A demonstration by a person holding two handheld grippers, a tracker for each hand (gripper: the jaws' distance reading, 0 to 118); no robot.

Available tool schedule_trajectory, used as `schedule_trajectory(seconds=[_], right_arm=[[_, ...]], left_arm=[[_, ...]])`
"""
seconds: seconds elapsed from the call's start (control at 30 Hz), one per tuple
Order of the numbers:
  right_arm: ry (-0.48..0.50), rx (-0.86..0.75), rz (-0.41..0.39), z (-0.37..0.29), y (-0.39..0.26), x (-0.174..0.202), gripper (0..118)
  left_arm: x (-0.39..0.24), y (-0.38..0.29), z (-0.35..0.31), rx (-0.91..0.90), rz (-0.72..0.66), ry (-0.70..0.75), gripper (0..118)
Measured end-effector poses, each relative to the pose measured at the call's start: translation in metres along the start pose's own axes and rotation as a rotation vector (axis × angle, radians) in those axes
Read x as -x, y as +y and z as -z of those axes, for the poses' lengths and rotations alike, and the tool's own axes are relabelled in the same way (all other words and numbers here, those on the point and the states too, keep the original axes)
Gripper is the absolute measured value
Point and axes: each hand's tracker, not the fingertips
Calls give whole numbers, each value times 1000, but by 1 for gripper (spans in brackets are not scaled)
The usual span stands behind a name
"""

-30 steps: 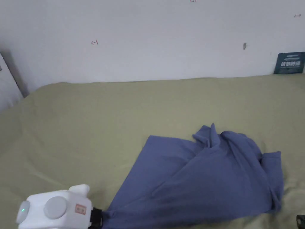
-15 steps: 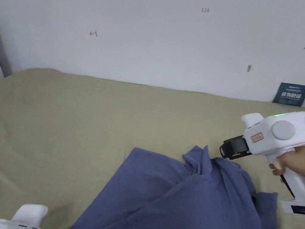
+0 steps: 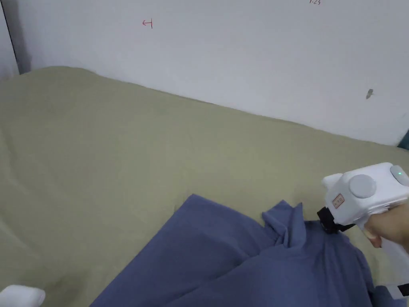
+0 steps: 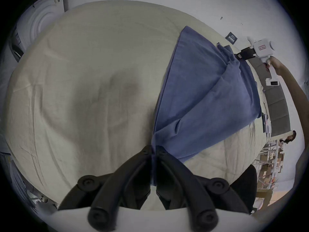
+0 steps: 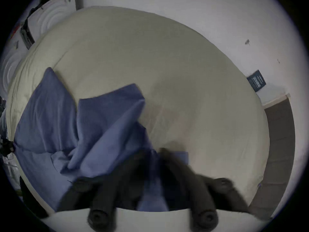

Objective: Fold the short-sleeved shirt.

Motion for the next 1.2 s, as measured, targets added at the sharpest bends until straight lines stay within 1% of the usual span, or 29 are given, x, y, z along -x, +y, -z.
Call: schedule_trajectory(seconds=[0.03, 0.13, 0.2, 0.27, 0.37, 0.47, 0.53, 0.63, 0.7, 0.8, 0.87, 0.97, 1.07, 1.2], right_arm=[[-12, -29, 14, -9, -5, 1, 6], [15, -111, 61, -30, -11, -3, 3], [32, -127, 104, -47, -16, -3, 3], [40, -149, 125, -63, -19, -5, 3], [35, -233, 115, -96, -25, -8, 2], [20, -337, 159, -136, -30, -16, 2], [26, -391, 174, -161, -33, -24, 2], [-4, -420, 196, -194, -32, -37, 2], [-32, -443, 243, -214, -30, -49, 2], [-76, -481, 282, -239, -28, -66, 2], [-88, -506, 323, -254, -22, -80, 2], [-115, -533, 342, -274, -16, -96, 2], [-145, -549, 371, -290, -7, -111, 2], [-184, -602, 395, -305, 7, -125, 2]], left_arm=[[0, 1, 0, 1, 0, 1, 5], [-3, 0, -3, 2, 12, 5, 5], [-4, 0, -5, -1, 13, 3, 5], [-5, 1, -12, -19, 7, 3, 5], [-6, 5, -37, -115, -15, -27, 5], [-7, 21, -67, -189, 0, -61, 4], [-11, 39, -87, -227, 44, -61, 4], [-18, 73, -115, -305, 103, -2, 4], [-22, 101, -134, -369, 108, 1, 4], [-29, 143, -157, -430, 140, 31, 4], [-35, 176, -172, -435, 152, 38, 4], [-47, 217, -192, -480, 177, 79, 4], [-59, 255, -209, -503, 183, 88, 4], [-73, 297, -218, -528, 199, 106, 4]])
